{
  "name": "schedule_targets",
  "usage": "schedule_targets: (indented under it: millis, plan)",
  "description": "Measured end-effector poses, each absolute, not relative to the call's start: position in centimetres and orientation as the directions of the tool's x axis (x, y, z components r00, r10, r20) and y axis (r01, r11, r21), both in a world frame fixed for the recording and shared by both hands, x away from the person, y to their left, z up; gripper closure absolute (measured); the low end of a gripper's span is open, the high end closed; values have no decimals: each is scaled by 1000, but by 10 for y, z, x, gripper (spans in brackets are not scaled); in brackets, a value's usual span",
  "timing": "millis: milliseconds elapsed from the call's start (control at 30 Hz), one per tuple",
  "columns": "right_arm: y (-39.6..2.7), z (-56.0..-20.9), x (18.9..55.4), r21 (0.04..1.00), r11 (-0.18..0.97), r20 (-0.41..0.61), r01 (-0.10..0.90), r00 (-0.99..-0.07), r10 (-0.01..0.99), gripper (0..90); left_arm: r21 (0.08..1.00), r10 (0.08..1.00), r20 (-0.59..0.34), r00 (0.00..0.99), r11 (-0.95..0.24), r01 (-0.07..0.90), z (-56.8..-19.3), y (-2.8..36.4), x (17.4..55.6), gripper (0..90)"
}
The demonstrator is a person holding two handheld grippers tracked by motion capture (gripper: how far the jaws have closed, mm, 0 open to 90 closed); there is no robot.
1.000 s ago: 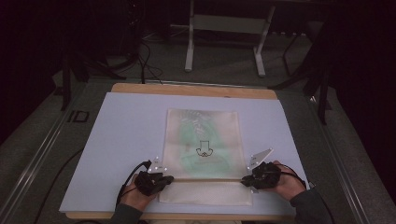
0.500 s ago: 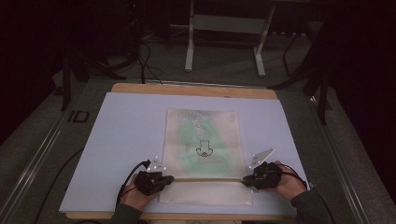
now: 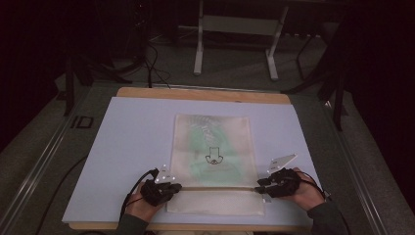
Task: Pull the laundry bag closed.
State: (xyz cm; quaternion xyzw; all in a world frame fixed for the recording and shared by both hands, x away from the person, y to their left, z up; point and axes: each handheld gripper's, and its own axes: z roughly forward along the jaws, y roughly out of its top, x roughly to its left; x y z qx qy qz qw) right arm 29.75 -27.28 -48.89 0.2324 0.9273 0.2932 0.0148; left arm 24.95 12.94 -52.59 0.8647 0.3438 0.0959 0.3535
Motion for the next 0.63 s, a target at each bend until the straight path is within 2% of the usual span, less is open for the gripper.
schedule_targets:
  millis: [333, 533, 567, 633]
  plan:
    - [-286, -485, 298, 591, 667, 98, 453, -861, 499, 624, 703, 694, -61, 718, -481, 524, -522, 140, 250, 856]
    - [-295, -488, 299, 607, 622, 87, 494, -820, 566, 598, 710, 731, -52, 680, -452, 540, -521, 150, 253, 844]
    - [-296, -490, 300, 613, 612, 84, 501, -811, 579, 596, 710, 760, -38, 649, -437, 553, -521, 155, 254, 844]
    - [-301, -493, 302, 637, 571, 76, 518, -779, 622, 560, 717, 802, -18, 597, -405, 567, -522, 162, 256, 777]
